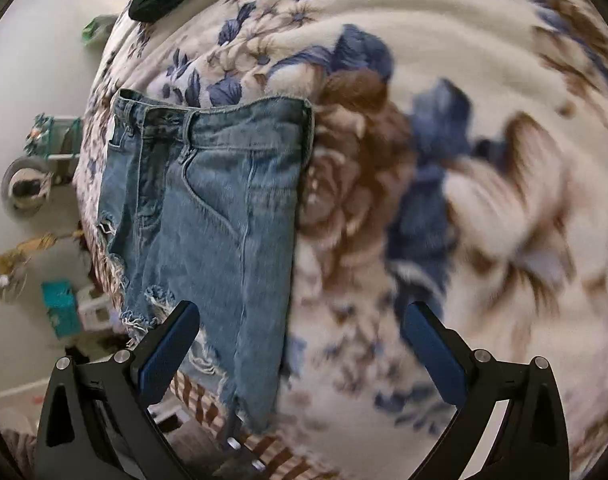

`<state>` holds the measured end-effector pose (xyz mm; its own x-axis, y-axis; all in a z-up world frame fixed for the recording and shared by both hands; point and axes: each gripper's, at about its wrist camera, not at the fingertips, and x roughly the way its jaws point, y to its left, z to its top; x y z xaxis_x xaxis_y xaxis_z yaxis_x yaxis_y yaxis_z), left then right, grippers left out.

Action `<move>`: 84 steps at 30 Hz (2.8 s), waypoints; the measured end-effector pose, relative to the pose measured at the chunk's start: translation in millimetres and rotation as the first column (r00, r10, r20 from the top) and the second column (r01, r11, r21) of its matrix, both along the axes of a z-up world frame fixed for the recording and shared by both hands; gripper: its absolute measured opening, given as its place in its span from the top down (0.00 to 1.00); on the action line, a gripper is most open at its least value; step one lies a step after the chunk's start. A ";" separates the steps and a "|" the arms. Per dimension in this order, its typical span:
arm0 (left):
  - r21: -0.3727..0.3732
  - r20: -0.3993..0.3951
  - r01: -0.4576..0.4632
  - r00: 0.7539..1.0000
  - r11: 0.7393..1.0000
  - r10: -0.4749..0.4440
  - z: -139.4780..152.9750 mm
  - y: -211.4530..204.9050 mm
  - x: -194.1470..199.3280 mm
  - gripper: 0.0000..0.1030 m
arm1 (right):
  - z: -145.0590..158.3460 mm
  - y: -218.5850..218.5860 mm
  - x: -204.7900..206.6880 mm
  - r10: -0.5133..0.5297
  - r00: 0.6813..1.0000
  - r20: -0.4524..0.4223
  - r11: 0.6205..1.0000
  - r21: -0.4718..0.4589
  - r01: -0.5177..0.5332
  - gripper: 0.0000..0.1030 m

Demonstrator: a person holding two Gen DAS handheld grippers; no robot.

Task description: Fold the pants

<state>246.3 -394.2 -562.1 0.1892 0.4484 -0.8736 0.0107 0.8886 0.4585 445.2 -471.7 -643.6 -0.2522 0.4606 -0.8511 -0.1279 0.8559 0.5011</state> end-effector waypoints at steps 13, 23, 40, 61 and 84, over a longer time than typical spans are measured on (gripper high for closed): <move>-0.105 -0.063 -0.085 0.995 0.991 0.079 -30.0 19.0 8.8 0.34 | -41.8 19.0 39.3 -0.044 0.996 -0.072 0.980 0.190 0.057 0.05; -0.277 -0.062 -0.095 0.995 0.956 0.081 -12.4 59.1 24.1 0.98 | -52.0 54.0 47.5 -0.062 0.998 -0.020 0.984 0.166 0.065 0.83; -0.351 0.035 -0.185 0.977 0.918 0.210 77.1 162.5 40.0 1.00 | 28.3 81.7 44.8 -0.204 0.978 0.030 0.976 0.086 0.201 0.88; -0.501 -0.057 -0.346 0.928 0.793 0.369 70.7 372.6 54.2 0.98 | 83.9 255.1 87.5 -0.227 0.972 0.067 0.963 -0.130 0.234 0.88; -0.397 0.051 0.094 0.995 0.913 -0.081 80.4 90.2 -18.0 0.50 | 18.2 76.9 57.9 0.025 0.997 -0.078 0.971 -0.235 -0.043 0.64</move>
